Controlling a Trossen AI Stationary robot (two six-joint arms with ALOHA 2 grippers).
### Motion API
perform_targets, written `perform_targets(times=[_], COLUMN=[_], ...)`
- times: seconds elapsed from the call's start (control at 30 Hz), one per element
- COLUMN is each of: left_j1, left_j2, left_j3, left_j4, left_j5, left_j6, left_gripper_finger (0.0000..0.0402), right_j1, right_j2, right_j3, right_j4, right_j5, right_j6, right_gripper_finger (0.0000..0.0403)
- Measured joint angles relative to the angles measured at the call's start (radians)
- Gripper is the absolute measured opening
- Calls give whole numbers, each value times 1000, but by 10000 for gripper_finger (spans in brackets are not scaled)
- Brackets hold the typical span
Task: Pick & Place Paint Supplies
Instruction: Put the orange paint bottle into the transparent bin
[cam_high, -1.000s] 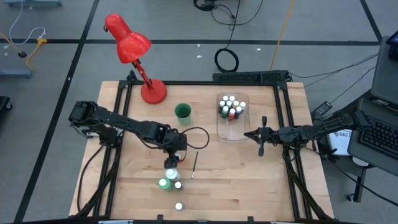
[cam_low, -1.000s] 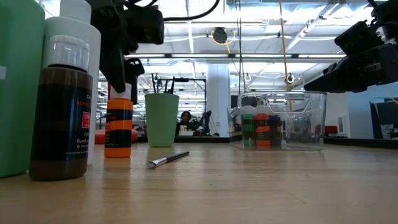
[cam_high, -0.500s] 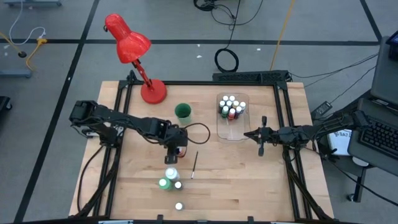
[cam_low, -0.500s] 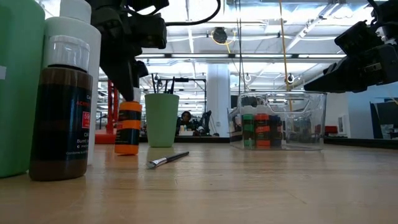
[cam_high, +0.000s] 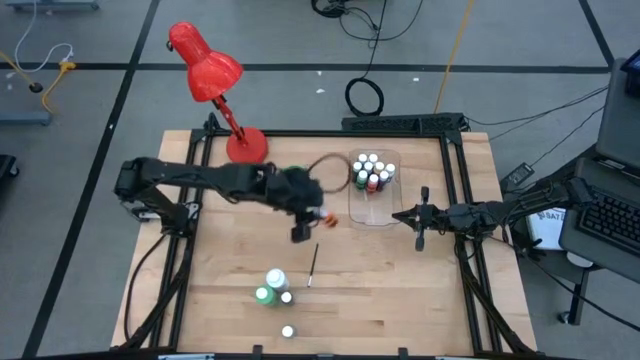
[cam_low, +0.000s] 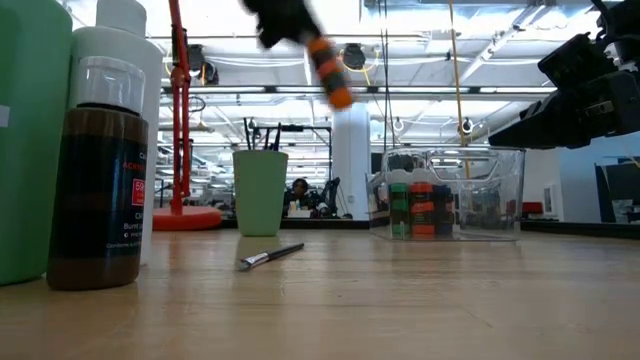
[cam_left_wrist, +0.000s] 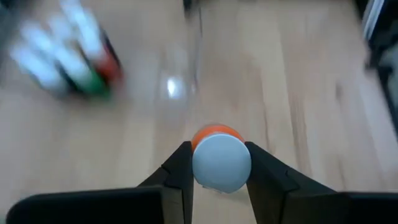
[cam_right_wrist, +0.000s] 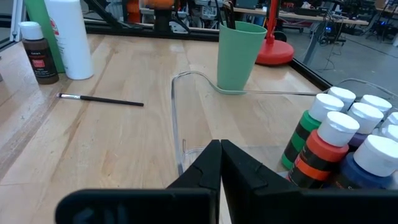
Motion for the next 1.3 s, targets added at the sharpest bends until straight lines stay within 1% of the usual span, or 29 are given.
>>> perform_targets(times=[0.07, 0.17, 0.23, 0.27, 0.33, 0.5, 0.7, 0.97, 1.13, 1.3], left_j1=[15, 43, 68, 82, 112, 180, 231, 272, 270, 273], left_j2=[28, 112, 192, 235, 330, 524, 644, 713, 736, 737], left_j3=[99, 246, 336, 379, 454, 591, 626, 629, 629, 620], left_j4=[9, -1, -1, -9, -26, -121, -110, -101, -85, -61], left_j5=[-6, -5, 11, 36, 92, 126, 126, 111, 82, 78], left_j6=[41, 106, 146, 164, 194, 198, 186, 158, 155, 145], left_gripper_finger=[98, 98, 98, 98, 98, 98, 98, 98, 98, 98], right_j1=[0, 0, 0, 0, 0, 0, 0, 0, 0, 0], right_j2=[0, 1, 4, 4, 6, 11, 12, 12, 12, 12], right_j3=[0, 0, 0, 0, 0, 0, 0, 0, 0, 0], right_j4=[0, 1, 7, 7, 2, 0, 2, 16, 18, 21], right_j5=[0, 0, -1, -2, -3, -2, -3, -4, -4, -4], right_j6=[0, 0, 0, -1, -5, -28, -52, -52, -52, -53], right_gripper_finger=[4, 4, 4, 4, 4, 4, 4, 4, 4, 4])
